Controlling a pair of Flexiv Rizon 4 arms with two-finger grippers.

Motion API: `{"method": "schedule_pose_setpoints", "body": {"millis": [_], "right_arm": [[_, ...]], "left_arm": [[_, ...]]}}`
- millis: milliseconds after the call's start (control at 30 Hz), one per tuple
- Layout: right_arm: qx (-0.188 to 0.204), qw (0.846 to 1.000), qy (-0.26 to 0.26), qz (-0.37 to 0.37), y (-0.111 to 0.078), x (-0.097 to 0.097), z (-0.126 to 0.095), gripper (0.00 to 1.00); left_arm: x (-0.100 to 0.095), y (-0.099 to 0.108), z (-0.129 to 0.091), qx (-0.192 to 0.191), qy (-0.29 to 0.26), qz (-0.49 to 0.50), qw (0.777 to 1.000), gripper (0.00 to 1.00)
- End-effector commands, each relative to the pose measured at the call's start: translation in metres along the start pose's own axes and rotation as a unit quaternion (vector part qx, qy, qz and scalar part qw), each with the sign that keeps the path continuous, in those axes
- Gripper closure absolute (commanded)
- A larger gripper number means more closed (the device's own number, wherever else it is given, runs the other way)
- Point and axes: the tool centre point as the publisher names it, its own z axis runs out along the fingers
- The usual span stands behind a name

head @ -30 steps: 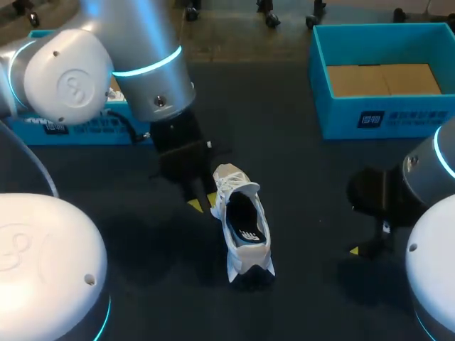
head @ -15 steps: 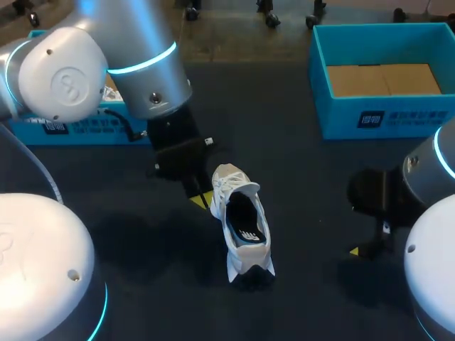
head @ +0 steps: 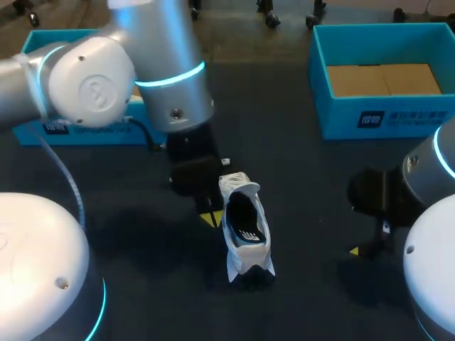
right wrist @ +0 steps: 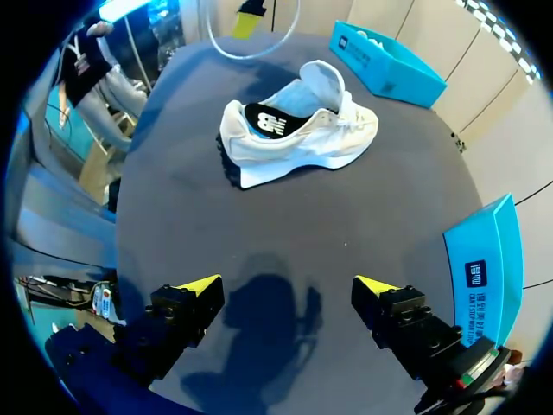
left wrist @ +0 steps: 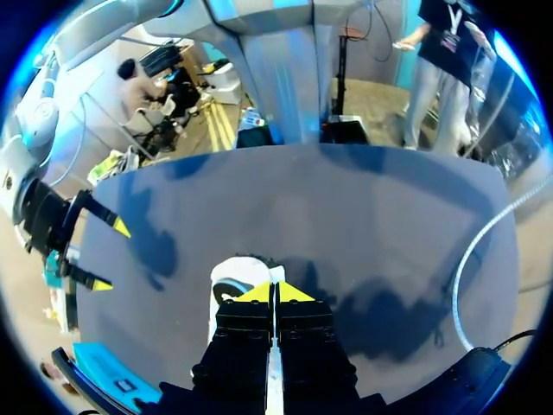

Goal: Take the shoe out of the shoebox, open the shoe tongue, remove and reinsert the insole, then place the shoe into the shoebox

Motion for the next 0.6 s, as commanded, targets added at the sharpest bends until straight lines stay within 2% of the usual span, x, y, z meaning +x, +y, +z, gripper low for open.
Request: {"method": "schedule_pose_setpoints", "body": {"millis": [33, 500, 600], "right_arm": [[-0.001, 1.000, -0.001, 0.000, -0.001, 0.002, -0.001, 0.00], [-0.001, 1.000, -0.001, 0.000, -0.001, 0.002, -0.001, 0.00], [-0.001, 1.000, -0.001, 0.000, -0.001, 0.002, -0.001, 0.00]], "left_arm": [[-0.017, 0.004, 0.001, -0.011, 0.070, 0.020, 0.997, 1.00], [-0.017, 0.004, 0.001, -0.011, 0.070, 0.020, 0.997, 1.00], [-0.021, 0.022, -0.003, -0.030, 0.065, 0.018, 0.997, 1.00]]}}
